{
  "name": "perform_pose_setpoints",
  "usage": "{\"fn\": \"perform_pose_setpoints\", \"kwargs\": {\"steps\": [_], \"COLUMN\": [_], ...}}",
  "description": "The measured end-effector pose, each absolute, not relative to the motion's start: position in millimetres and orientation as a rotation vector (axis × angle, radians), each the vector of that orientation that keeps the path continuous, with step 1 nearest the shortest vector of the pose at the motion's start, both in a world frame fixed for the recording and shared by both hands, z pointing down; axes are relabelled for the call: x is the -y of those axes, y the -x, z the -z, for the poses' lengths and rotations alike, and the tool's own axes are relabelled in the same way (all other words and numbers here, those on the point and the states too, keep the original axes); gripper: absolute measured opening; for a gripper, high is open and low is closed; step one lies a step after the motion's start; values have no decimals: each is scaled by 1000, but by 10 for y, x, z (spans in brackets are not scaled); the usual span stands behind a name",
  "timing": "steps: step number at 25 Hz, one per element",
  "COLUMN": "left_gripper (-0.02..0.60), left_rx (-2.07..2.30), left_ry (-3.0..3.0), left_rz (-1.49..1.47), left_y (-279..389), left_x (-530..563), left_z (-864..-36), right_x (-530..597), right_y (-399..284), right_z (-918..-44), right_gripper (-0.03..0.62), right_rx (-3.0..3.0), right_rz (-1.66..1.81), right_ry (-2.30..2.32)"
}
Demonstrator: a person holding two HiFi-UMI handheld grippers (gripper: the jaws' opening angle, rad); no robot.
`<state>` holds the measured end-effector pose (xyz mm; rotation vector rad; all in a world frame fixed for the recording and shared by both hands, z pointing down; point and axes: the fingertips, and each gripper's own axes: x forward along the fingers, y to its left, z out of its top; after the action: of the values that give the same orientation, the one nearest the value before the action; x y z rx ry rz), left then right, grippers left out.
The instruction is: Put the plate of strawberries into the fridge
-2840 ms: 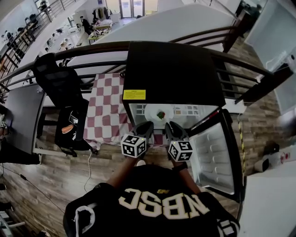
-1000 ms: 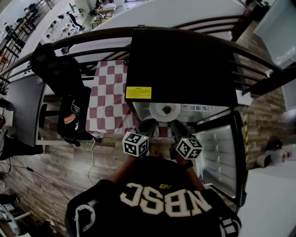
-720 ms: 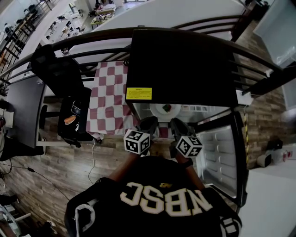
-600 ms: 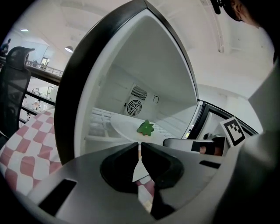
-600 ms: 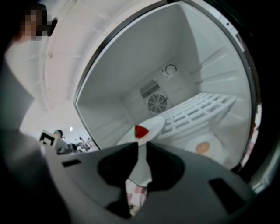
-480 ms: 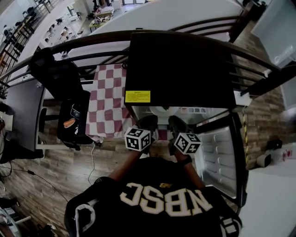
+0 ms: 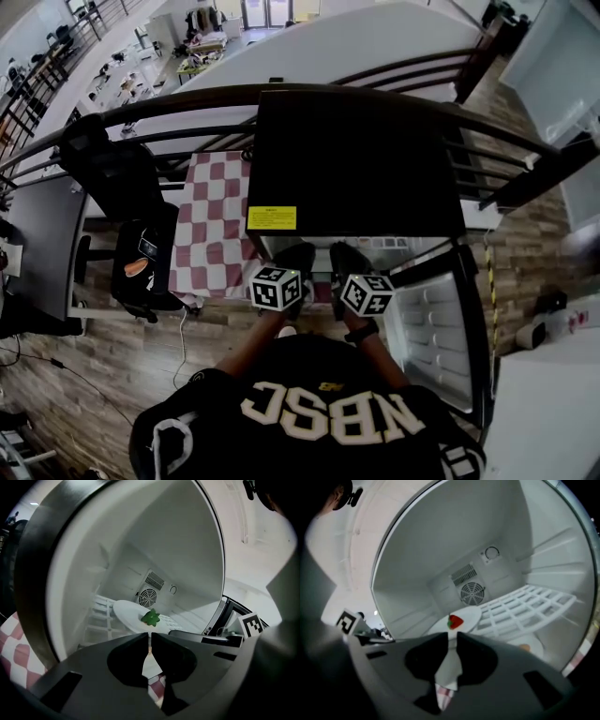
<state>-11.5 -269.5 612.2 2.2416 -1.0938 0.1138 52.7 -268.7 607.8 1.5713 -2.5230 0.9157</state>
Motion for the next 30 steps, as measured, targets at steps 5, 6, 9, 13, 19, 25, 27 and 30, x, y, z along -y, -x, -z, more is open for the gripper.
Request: {"fn": "perform_pose_setpoints", "kwargs": {"steps": [5, 6, 9, 13, 19, 25, 27, 30], "left_gripper": [37, 37, 37, 37, 37, 37, 31, 24], "left_rx": [1094, 1095, 1100, 1115, 1133, 1166, 1176, 1188], "left_ry": [-2246, -2245, -2241, -2239, -2237, -2277, -2298, -2342], "left_rz": [-113, -113, -110, -99, -88, -69, -54, -40], "left_y": [57, 49, 37, 28, 24, -3, -21, -73], "left_x": [2709, 2709, 2693, 2650, 2495, 2289, 2227, 2123], "left_z": [-6107, -6106, -6099, -6072, -6036, -5930, -5853, -5724], "right_x": [2707, 2701, 2657, 2592, 2432, 2206, 2125, 2005], "right_y": [-543, -550, -597, -688, -758, -827, -847, -886], "right_z": [-6065, -6065, -6068, -6058, -5985, -5796, -5693, -5542], "right_gripper": [69, 69, 69, 69, 69, 67, 57, 43], "right_rx": [2527, 2526, 2517, 2514, 2528, 2549, 2553, 2556], "right_rz": [-896, -894, -893, -894, -882, -728, -644, -543], "right_ry": [-1563, -1561, -1564, -1580, -1592, -1611, -1624, -1647]}}
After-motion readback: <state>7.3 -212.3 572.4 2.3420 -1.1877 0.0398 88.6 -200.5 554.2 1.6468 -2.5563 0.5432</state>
